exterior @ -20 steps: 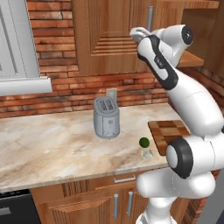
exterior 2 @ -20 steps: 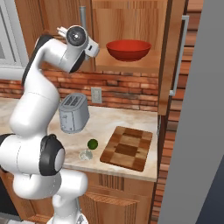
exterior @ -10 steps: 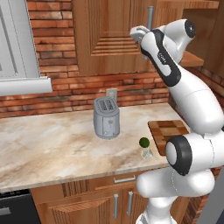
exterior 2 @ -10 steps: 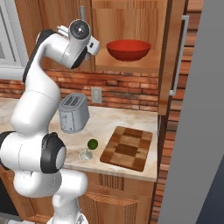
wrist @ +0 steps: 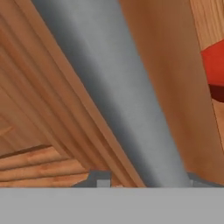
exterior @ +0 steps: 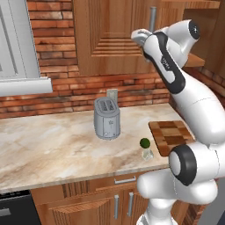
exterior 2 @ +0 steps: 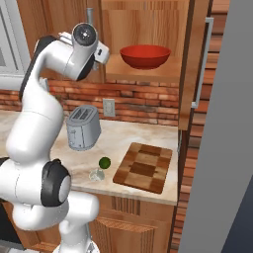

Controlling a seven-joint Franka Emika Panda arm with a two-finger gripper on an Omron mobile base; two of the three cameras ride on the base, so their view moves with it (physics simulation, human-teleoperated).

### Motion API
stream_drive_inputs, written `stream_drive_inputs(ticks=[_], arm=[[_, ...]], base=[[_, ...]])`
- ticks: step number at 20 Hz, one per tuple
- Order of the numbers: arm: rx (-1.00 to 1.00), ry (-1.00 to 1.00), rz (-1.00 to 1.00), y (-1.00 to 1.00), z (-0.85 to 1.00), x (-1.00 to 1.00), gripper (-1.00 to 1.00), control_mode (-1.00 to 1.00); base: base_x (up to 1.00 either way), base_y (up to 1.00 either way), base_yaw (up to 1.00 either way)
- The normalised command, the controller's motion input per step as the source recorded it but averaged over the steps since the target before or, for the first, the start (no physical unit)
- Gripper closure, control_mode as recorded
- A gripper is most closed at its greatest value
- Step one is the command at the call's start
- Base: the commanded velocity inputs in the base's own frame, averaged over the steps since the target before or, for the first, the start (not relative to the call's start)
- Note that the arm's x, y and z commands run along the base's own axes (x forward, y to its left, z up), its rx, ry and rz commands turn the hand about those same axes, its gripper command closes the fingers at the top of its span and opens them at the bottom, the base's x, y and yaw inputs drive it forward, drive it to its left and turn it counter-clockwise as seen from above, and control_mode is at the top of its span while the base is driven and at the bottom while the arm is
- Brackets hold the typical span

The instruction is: Open the cabinet. Place the bowl and condiment on the counter. Then place the lime and garlic on the cutting board.

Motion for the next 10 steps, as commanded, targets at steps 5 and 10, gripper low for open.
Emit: stream_drive_inputs(ticks=[5, 10], arm=[[-0.02, 0.0, 0.0, 1.0, -0.17, -0.55, 1.0, -1.0], [-0.03, 0.0, 0.0, 1.0, -0.17, -0.48, 1.0, -1.0]], base=[[0.0, 0.0, 0.0], [0.0, 0.0, 0.0]])
